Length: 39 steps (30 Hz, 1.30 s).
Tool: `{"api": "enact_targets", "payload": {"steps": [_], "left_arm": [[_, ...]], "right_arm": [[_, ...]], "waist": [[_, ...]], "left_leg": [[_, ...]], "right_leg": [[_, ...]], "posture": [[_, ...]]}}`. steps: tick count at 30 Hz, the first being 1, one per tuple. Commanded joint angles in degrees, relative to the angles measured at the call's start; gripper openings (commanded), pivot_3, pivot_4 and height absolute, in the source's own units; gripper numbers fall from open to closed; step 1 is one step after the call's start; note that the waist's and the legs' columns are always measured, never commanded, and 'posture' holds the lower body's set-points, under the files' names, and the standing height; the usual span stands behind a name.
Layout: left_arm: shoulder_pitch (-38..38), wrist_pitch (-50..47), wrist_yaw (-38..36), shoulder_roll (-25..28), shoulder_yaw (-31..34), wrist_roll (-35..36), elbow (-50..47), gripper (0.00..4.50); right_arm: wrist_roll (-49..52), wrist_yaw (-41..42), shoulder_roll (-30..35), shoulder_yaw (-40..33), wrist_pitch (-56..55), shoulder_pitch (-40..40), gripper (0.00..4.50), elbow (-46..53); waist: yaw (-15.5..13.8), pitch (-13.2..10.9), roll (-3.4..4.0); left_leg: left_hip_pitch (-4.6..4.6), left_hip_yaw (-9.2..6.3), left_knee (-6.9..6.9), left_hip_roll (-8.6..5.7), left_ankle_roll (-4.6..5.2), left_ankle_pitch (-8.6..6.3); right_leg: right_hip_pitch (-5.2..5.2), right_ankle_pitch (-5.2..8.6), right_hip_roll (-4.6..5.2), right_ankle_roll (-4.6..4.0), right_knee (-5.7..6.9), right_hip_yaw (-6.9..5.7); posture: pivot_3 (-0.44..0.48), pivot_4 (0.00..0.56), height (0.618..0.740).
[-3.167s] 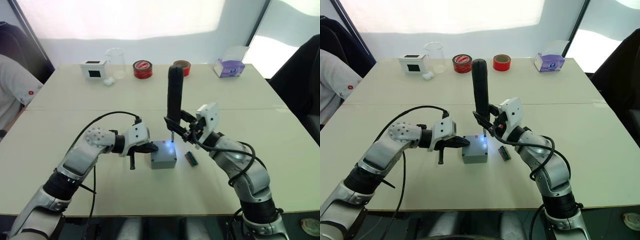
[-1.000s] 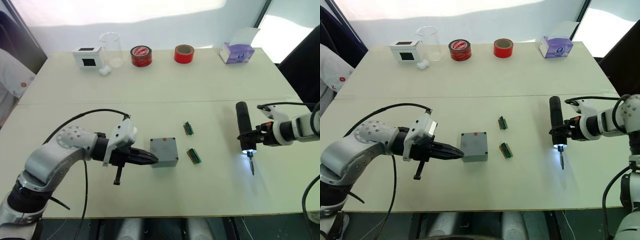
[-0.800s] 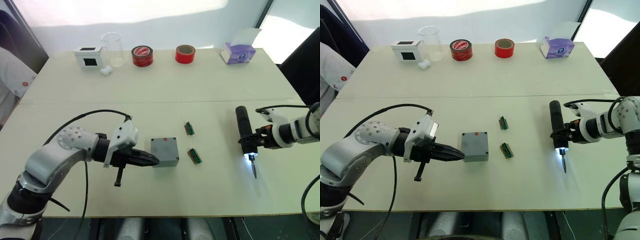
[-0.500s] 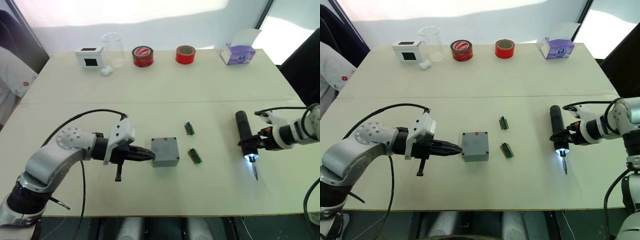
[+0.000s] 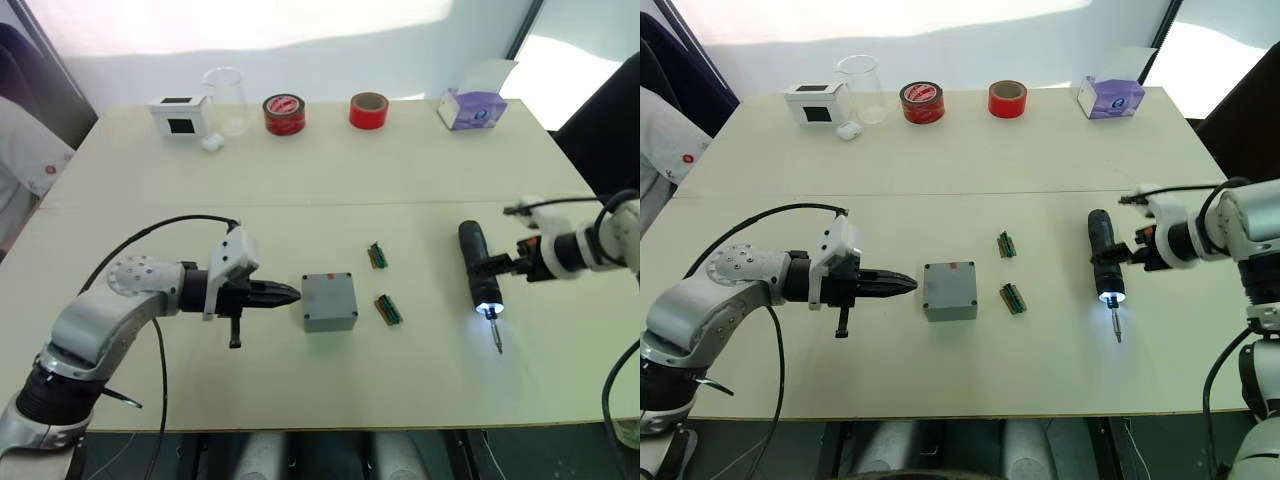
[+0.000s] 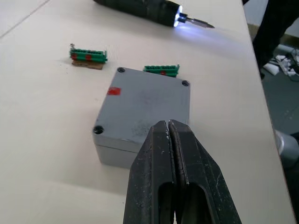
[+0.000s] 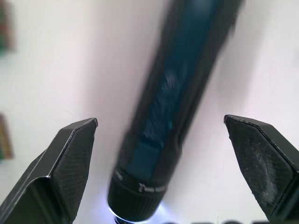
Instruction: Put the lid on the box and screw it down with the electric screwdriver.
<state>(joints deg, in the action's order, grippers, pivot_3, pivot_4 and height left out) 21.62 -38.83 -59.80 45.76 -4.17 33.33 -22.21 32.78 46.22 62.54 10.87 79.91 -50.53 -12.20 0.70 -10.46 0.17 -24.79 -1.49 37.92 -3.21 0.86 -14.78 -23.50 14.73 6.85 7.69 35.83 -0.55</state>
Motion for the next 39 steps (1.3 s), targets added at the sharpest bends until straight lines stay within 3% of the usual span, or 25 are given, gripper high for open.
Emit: {"api": "enact_targets", "payload": {"steps": [1,6,11,13,17,24,30,35,39], "left_arm": [[0.4,2.6,0.5,1.3,1.6,-2.6,1.6,0.00],[1.1,5.0,2.9,-0.7,-2.2,-8.3,3.9,0.00],[1.7,2.9,1.9,-2.6,-3.0,-6.1,2.3,0.00],[1.6,4.8,1.5,-2.2,-5.9,-9.5,3.3,0.00],[1.3,4.3,1.3,-3.9,-7.0,-8.9,3.5,0.00],[-0.6,3.3,1.7,-4.4,-7.0,-9.0,1.7,0.00],[-0.3,6.0,2.5,-4.0,-8.7,-13.5,4.8,0.00],[0.8,7.6,4.1,-7.3,-9.6,-15.5,7.5,0.00],[3.2,10.8,6.8,-11.2,-10.5,-19.0,12.7,0.00]], "right_arm": [[0.9,5.6,1.5,-2.9,-7.1,-1.4,4.46,9.8],[14.0,7.9,-8.5,-12.3,-8.2,5.8,4.46,30.2],[11.4,8.3,-7.1,-6.4,-13.0,15.2,4.46,44.1],[9.1,7.5,-7.2,-2.9,-15.4,19.1,4.46,46.9],[7.7,2.5,-13.1,-1.3,-16.5,22.2,4.46,45.3],[7.0,0.7,-12.8,-1.3,-14.8,23.4,4.46,46.8],[7.5,-0.4,-13.6,-0.8,-13.0,23.5,4.46,47.2],[7.9,-2.3,-16.1,0.6,-10.3,23.4,4.46,46.4],[7.6,-7.8,-22.7,0.2,-6.4,23.1,4.46,43.3]], "waist": [[0.0,0.0,0.00],[-0.1,0.0,-0.09],[-1.6,0.0,-0.12],[-1.5,0.0,-0.16],[-1.2,0.1,-0.26],[-1.4,0.1,-0.24],[-1.4,0.1,-0.25],[-1.5,0.1,-0.26],[-1.4,0.1,-0.31]], "left_leg": [[0.00,0.00,0.00,0.00,0.01,-0.01],[0.01,-0.02,0.04,0.04,0.09,-0.05],[-0.02,-0.03,0.23,-0.08,0.11,-0.07],[-0.02,-0.03,0.29,-0.10,0.18,-0.11],[0.08,-0.05,0.25,-0.08,0.12,-0.08],[0.12,-0.05,0.24,-0.02,0.05,-0.03],[0.13,-0.06,0.24,-0.03,0.05,-0.04],[0.14,-0.06,0.24,-0.03,0.05,-0.04],[0.23,-0.07,0.25,-0.03,0.04,-0.03]], "right_leg": [[-0.03,0.00,0.00,0.00,0.04,0.01],[-0.01,0.00,-0.03,0.00,0.13,0.04],[0.02,0.00,0.08,0.00,0.22,0.06],[0.05,-0.02,0.09,0.00,0.22,0.08],[0.07,-0.01,0.06,-0.01,0.29,0.10],[0.04,-0.01,0.00,-0.02,0.36,0.15],[0.05,-0.01,0.00,-0.02,0.36,0.15],[0.07,-0.01,0.00,-0.02,0.37,0.15],[0.14,-0.01,-0.01,-0.02,0.38,0.13]], "posture": [[0.000,0.150,0.740],[0.000,0.150,0.740],[0.000,0.150,0.740],[0.000,0.150,0.740],[0.000,0.150,0.740],[0.000,0.150,0.740],[0.000,0.150,0.740],[0.000,0.150,0.740],[0.000,0.150,0.740]]}}
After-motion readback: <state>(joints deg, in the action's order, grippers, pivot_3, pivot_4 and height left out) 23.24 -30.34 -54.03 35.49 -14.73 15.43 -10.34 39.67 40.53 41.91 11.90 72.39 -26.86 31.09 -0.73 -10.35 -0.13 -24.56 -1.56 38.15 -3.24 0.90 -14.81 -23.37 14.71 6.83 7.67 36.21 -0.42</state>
